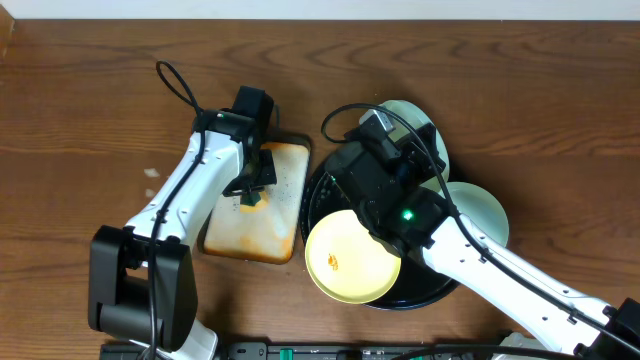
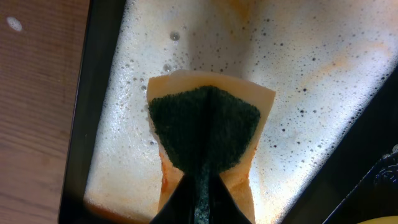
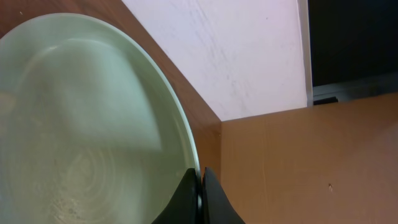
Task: Clean dirty plates on tray and stack at the side
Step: 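Lift the pale green plate and carry it right, off the tray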
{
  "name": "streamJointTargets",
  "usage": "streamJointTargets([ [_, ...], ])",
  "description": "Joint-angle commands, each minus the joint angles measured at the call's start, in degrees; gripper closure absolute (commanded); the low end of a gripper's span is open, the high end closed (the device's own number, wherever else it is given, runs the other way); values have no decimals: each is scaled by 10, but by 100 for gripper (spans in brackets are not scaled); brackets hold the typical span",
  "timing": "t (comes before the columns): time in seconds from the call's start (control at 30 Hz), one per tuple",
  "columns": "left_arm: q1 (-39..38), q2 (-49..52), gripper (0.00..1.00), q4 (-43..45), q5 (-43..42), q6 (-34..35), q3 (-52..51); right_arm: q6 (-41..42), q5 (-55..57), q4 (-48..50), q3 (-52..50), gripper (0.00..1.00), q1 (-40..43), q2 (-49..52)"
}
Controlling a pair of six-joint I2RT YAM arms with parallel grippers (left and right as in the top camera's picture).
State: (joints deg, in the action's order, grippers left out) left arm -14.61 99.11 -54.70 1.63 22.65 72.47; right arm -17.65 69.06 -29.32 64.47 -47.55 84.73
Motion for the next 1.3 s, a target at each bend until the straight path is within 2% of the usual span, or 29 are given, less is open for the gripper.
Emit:
streamJointTargets([
  [0.0, 2, 0, 92, -3, 0, -3, -2, -2, 21, 2, 12, 99, -5, -8],
  [0.4, 2, 0, 92, -3, 0, -4, -2, 2, 21, 2, 12, 99, -5, -8],
  [0.6, 2, 0, 92, -3, 0, -3, -2, 93, -5, -7, 12, 99, 3, -8],
  [0.67, 2, 0, 92, -3, 0, -3, -2, 158, -57, -24, 12, 99, 18, -8],
  [0.73, 2, 0, 92, -3, 0, -3, -2, 231, -164, -50, 12, 99, 46, -8],
  [0.83, 2, 0, 92, -3, 0, -3, -2, 288, -317, -73, 12, 99, 101, -9],
  [1.1, 2, 0, 91, -5, 0, -3, -2, 325, -577, -103, 12, 99, 278, -64],
  [1.27, 2, 0, 92, -5, 0, -3, -2, 365, -700, -121, 12, 99, 449, -99],
])
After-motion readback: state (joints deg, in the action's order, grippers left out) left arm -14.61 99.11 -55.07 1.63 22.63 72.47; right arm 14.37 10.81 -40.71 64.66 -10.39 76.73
